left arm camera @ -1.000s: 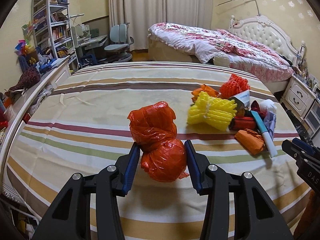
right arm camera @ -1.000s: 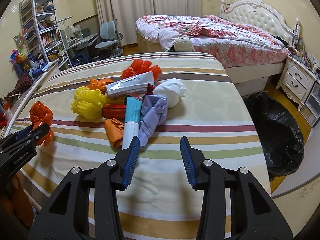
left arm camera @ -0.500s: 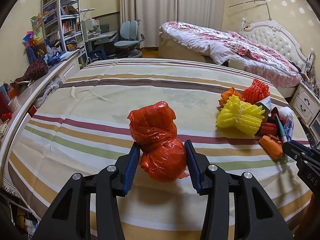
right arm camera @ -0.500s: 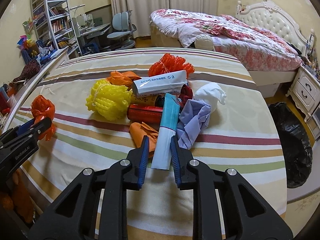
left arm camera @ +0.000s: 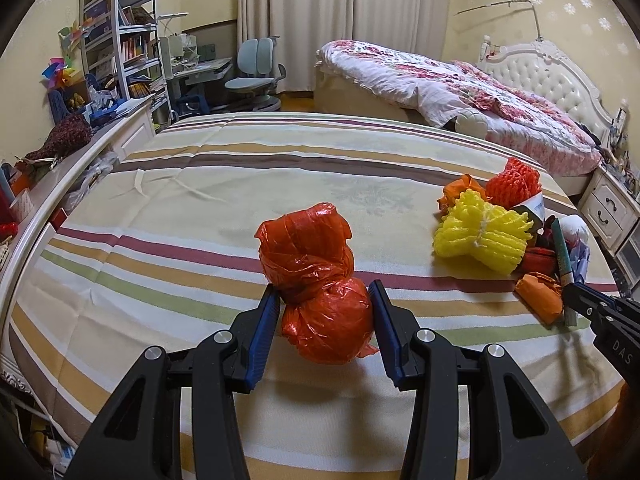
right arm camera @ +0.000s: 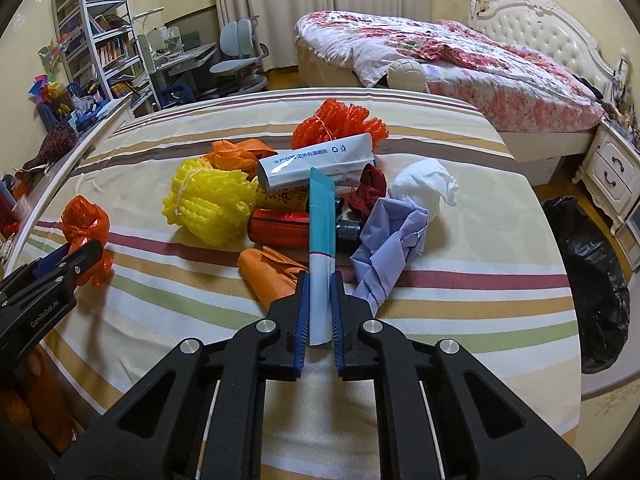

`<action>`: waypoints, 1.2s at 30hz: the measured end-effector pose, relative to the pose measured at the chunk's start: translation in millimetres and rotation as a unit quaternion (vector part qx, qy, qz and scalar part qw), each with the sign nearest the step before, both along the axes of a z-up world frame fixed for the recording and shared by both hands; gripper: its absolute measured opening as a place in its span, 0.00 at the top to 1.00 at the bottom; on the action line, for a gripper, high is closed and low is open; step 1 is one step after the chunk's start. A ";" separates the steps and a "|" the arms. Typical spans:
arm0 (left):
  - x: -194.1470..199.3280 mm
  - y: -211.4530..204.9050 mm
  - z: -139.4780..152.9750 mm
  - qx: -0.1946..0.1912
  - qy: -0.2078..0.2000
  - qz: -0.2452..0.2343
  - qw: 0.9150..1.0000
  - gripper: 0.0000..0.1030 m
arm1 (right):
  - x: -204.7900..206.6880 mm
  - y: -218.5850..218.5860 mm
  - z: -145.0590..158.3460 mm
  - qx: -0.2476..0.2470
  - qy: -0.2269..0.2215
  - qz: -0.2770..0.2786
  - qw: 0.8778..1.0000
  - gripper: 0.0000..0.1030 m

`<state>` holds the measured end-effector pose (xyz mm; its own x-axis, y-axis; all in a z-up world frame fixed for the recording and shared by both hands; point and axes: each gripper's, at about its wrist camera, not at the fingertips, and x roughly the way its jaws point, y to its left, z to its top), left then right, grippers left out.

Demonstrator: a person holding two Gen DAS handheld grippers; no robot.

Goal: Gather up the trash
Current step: 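Grasp the white-and-blue tube with the right tool while the left tool holds the red bag, then carry the red bag and the tube over the black trash bin with both tools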

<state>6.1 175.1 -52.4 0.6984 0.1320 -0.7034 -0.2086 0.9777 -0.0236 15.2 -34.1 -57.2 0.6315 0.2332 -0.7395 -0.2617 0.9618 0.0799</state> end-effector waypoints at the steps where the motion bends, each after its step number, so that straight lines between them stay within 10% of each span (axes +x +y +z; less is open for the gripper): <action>1: 0.1 -0.5 -0.1 0.000 0.000 0.000 1.000 0.55 | -0.6 -0.5 0.4 0.000 -0.001 0.000 1.000 0.93; 17: -8.5 -33.0 21.8 -0.005 -0.025 -0.027 0.999 0.55 | -24.2 -23.9 27.1 0.016 -0.043 -0.008 0.999 0.95; 36: 22.6 -172.4 53.6 -0.024 -0.064 -0.174 0.982 0.55 | -20.6 -154.3 48.5 0.022 -0.094 -0.148 0.984 0.95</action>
